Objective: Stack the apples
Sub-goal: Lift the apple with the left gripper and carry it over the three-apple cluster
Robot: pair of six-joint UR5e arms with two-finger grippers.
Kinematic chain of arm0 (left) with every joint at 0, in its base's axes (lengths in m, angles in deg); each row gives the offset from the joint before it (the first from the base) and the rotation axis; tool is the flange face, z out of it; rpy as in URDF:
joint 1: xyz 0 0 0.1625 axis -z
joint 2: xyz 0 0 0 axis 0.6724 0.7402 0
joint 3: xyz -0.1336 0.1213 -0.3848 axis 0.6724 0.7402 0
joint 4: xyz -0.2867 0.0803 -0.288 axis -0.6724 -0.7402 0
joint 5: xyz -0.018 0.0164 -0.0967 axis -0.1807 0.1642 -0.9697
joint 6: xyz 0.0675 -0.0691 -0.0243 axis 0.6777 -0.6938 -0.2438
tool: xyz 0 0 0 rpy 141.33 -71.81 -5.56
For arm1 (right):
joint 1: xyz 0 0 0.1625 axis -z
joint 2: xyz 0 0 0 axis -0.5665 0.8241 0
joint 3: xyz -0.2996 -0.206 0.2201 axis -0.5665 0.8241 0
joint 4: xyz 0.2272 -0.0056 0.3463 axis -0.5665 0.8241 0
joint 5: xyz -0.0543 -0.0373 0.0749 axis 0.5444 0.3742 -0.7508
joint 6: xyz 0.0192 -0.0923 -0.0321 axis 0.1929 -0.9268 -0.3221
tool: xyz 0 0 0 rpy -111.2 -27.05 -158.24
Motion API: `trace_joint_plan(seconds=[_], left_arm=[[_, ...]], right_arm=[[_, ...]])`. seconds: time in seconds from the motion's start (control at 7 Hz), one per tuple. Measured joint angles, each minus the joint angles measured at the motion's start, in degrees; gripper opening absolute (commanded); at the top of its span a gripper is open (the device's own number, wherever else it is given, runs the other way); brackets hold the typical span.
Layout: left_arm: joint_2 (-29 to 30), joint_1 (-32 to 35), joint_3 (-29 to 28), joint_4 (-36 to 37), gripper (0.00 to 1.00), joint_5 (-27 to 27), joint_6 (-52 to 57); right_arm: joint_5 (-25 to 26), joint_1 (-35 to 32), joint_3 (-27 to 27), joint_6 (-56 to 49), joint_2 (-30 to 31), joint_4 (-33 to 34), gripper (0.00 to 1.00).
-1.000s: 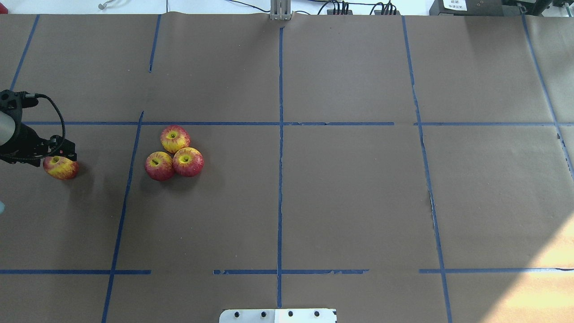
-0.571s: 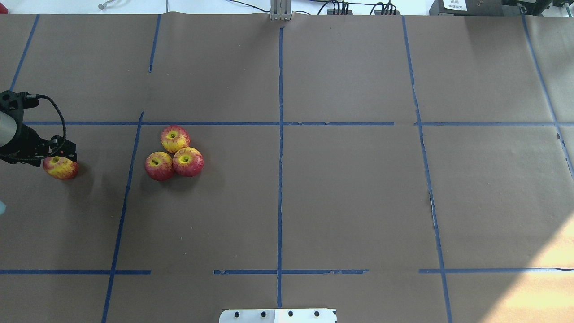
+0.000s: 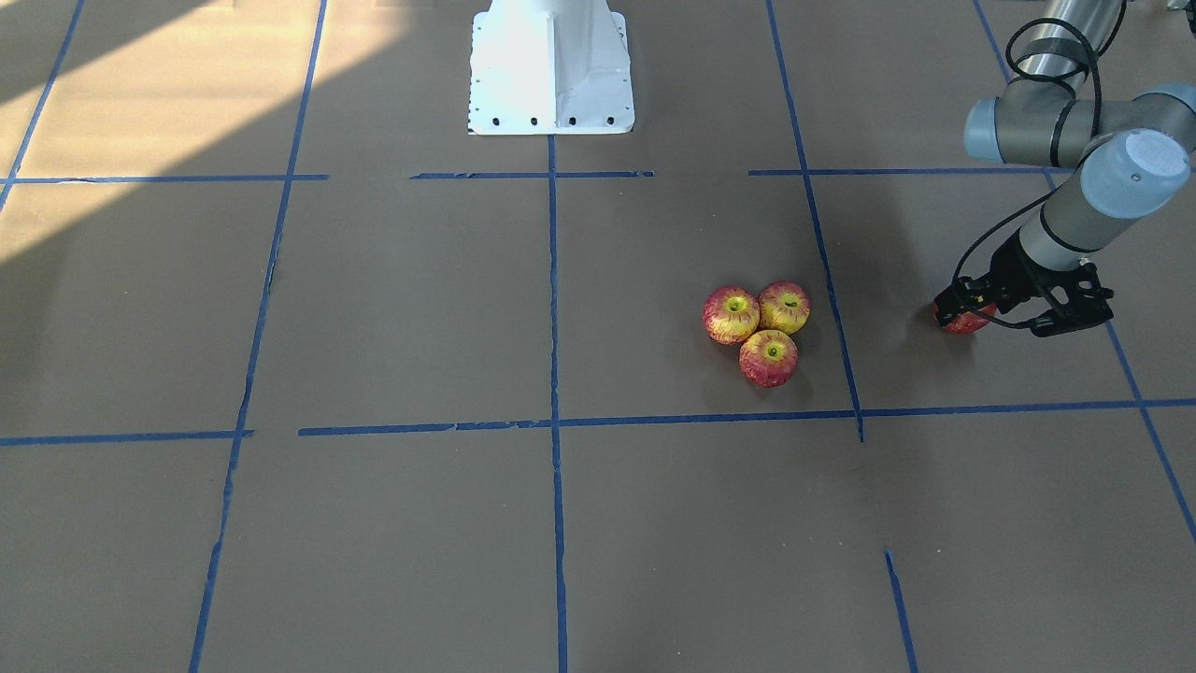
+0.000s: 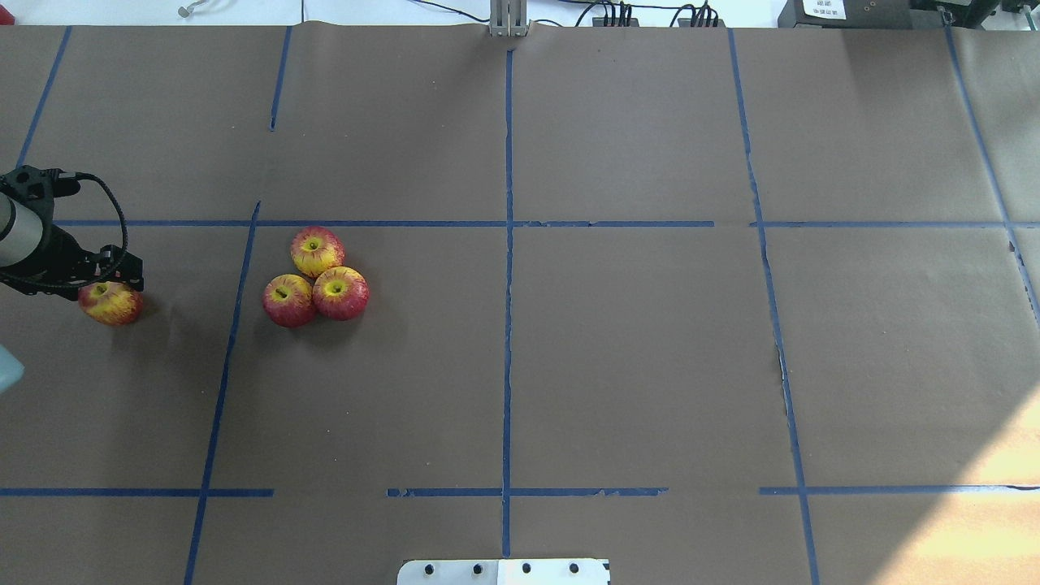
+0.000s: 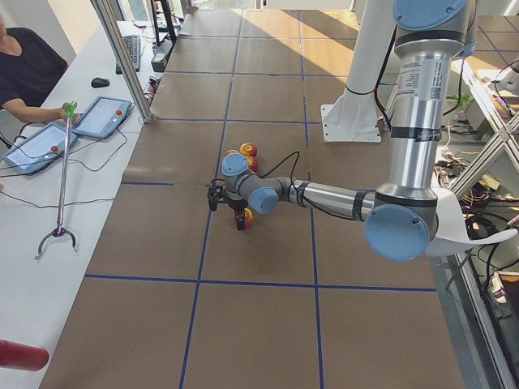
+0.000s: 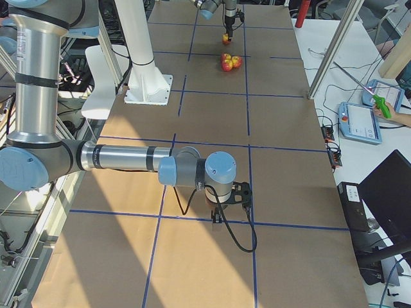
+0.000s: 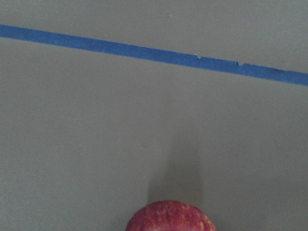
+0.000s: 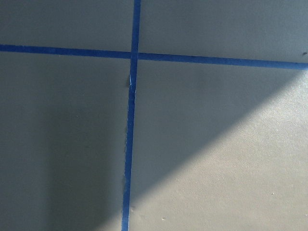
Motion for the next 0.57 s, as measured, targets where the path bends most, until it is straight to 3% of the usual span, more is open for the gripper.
trace_joint_plan(seconds=[0.14,0.29,0.57], left_arm=[[0.04,-0.03,-0.58,-0.69,0.13,0.00,-0.02],[0.06,-0.04,-0.78,-1.15,0.00,0.00,-0.16],[-0.03,0.11,3.74,-0.74,0.00,-0.32,-1.76]], right_arm=[[0.00,0.00,0.00,0.00,0.00,0.00,1.00],[0.00,0.00,0.00,0.00,0.00,0.00,1.00],[0.00,0.00,0.00,0.00,0.00,-0.06,1.00]])
